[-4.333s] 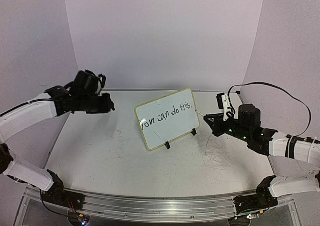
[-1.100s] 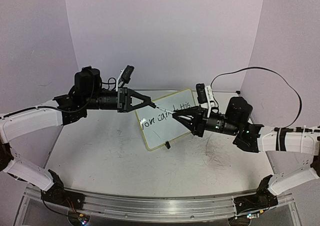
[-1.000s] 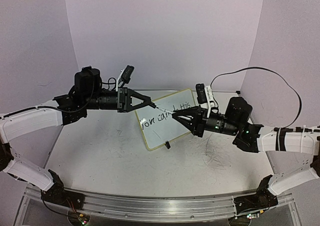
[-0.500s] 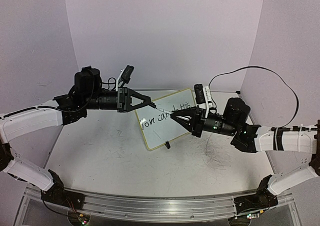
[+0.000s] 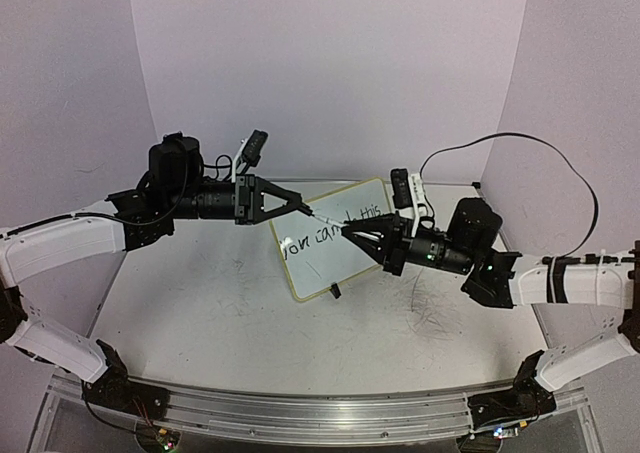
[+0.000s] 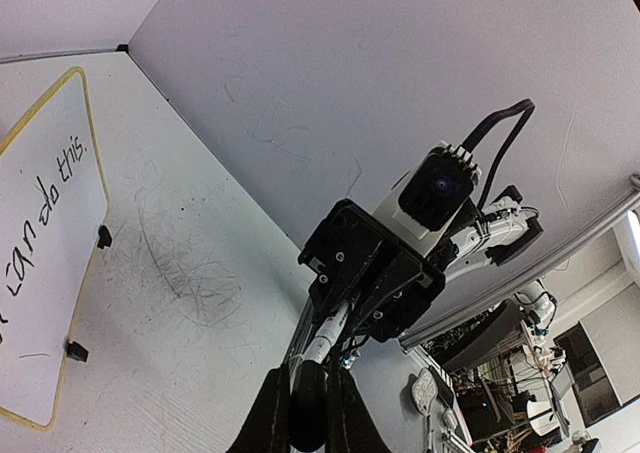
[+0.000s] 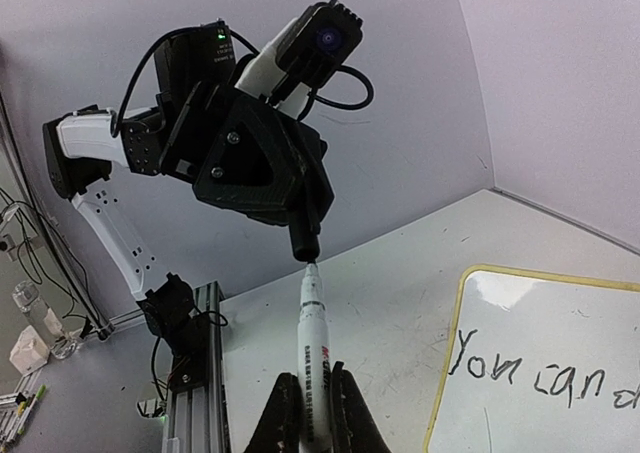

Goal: Write a sentence on the whiteboard
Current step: Insert the whiteboard marker without the cap into the pen cap.

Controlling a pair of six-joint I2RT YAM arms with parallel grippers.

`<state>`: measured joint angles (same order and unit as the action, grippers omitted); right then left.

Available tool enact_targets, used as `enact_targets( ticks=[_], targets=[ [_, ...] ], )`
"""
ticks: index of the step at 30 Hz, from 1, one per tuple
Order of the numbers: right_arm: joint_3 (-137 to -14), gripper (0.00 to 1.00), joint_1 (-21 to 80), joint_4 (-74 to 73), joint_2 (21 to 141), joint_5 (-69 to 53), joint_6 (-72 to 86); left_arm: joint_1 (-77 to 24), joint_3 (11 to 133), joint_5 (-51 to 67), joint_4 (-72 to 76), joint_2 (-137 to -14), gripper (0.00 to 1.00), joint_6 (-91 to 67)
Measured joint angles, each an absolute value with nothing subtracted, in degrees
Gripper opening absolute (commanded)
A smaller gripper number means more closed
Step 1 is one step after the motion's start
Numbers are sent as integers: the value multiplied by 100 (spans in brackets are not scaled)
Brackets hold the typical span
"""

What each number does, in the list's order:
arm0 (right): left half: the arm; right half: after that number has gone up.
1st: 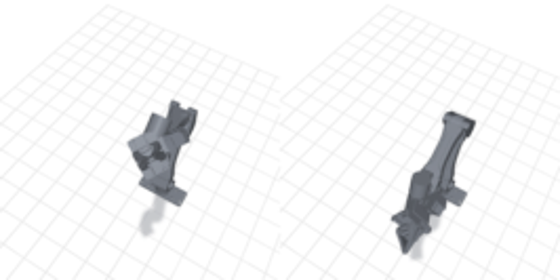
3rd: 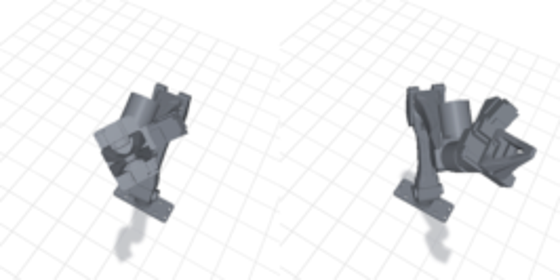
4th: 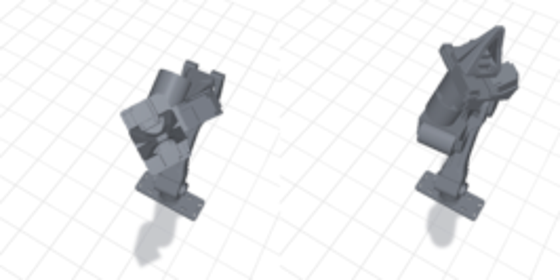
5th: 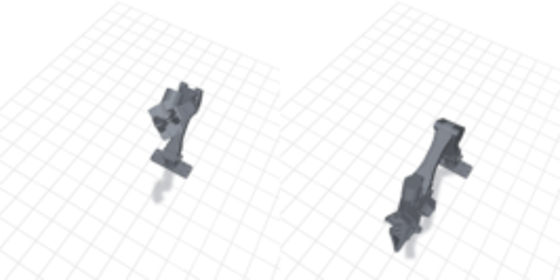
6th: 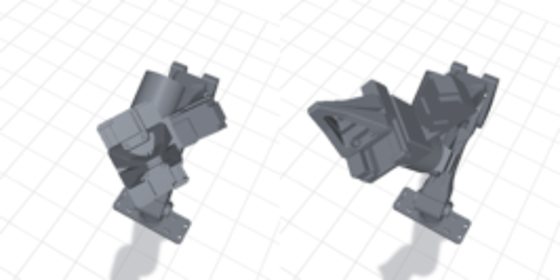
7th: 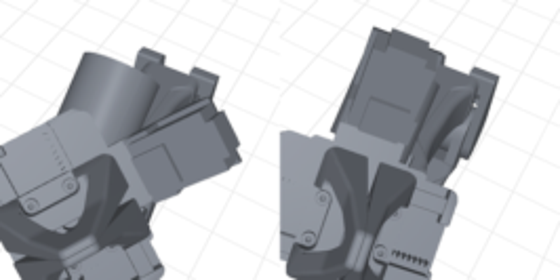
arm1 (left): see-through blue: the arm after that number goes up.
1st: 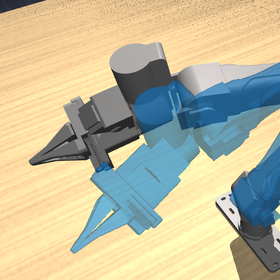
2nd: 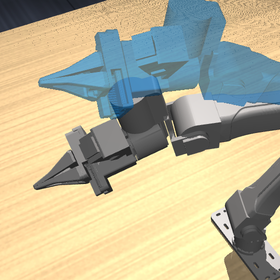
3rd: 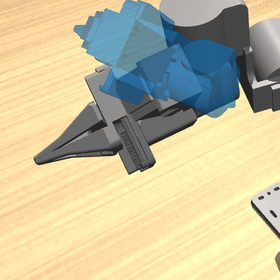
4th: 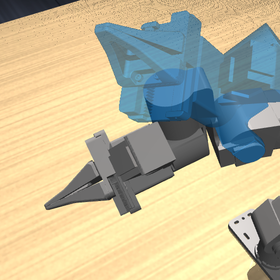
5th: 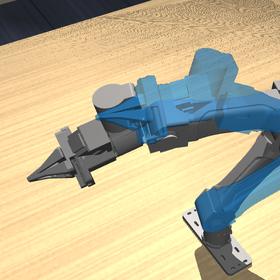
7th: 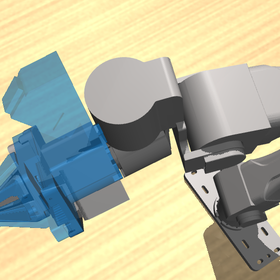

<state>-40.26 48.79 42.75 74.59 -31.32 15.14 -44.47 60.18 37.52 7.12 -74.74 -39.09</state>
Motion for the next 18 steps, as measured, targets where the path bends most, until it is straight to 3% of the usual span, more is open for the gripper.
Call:
enact_targets(
  ticks=[18],
  targets=[
    [-3963, 0, 4923, 5046, 7841, -3100, 1806, -4385, 6016, 3684, 723, -7474, 0, -3914]
  ],
)
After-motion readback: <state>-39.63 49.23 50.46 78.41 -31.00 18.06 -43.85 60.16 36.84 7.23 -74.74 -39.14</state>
